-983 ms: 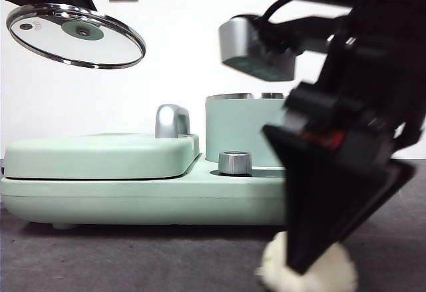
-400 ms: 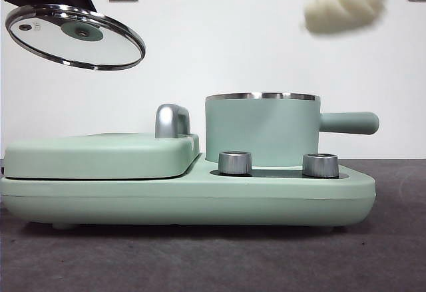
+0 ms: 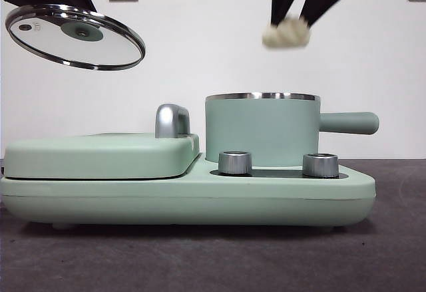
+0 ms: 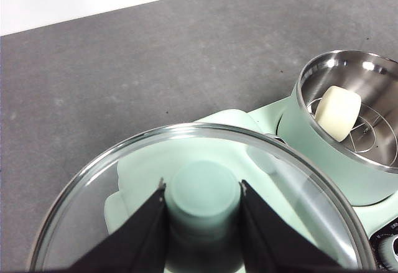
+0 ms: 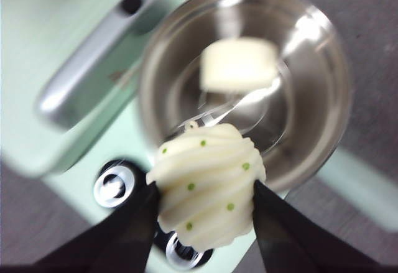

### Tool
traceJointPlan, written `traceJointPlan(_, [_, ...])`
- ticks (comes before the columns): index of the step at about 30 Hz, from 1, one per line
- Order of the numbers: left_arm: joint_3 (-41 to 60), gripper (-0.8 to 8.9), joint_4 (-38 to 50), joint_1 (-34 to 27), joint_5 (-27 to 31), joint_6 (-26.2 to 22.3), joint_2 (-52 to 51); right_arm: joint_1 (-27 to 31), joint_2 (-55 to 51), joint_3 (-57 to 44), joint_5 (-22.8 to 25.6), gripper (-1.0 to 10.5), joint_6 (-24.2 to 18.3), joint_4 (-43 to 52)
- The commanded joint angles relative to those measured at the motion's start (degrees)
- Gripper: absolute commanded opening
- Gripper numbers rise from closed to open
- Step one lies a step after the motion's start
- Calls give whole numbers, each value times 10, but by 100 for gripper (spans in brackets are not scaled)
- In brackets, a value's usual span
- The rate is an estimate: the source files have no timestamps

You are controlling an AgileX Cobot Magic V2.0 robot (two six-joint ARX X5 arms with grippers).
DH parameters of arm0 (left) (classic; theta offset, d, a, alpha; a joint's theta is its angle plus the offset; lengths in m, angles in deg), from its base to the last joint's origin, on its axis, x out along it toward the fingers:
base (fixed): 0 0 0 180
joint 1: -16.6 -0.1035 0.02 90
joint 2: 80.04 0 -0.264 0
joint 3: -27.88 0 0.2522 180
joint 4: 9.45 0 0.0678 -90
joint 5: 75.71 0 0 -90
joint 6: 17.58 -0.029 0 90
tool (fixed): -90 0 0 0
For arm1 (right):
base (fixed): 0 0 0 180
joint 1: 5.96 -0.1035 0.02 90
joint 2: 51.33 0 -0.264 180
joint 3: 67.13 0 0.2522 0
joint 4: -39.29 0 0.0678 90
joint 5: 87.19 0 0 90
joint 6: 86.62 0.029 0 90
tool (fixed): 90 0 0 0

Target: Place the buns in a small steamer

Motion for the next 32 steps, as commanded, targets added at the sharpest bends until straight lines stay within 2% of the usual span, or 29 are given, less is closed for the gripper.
traceJointPlan(1, [-9,14,10,1,-1,-2,2,5,45,17,-2,222,-27,21])
traceJointPlan(15, [-9,14,7,1,-1,-2,2,27,164,17,-6,224,-39,78])
traceJointPlan(19, [-9,14,7,1,-1,-2,2,25,161,19,-6,368,-39,77])
traceJointPlan(25, [-9,14,7,1,-1,-2,2,26,86,29,-6,383,-32,70])
traceJointPlan(28, [-9,14,7,1,-1,-2,2,26,27,22,-31,383,-24,97])
traceJointPlan(30, [-9,14,7,1,-1,-2,2,25,-21,-11,-40,382,-23,138])
traceJointPlan(32, [-9,14,7,1,-1,-2,2,26,-85,-95,-63,382,-17,206])
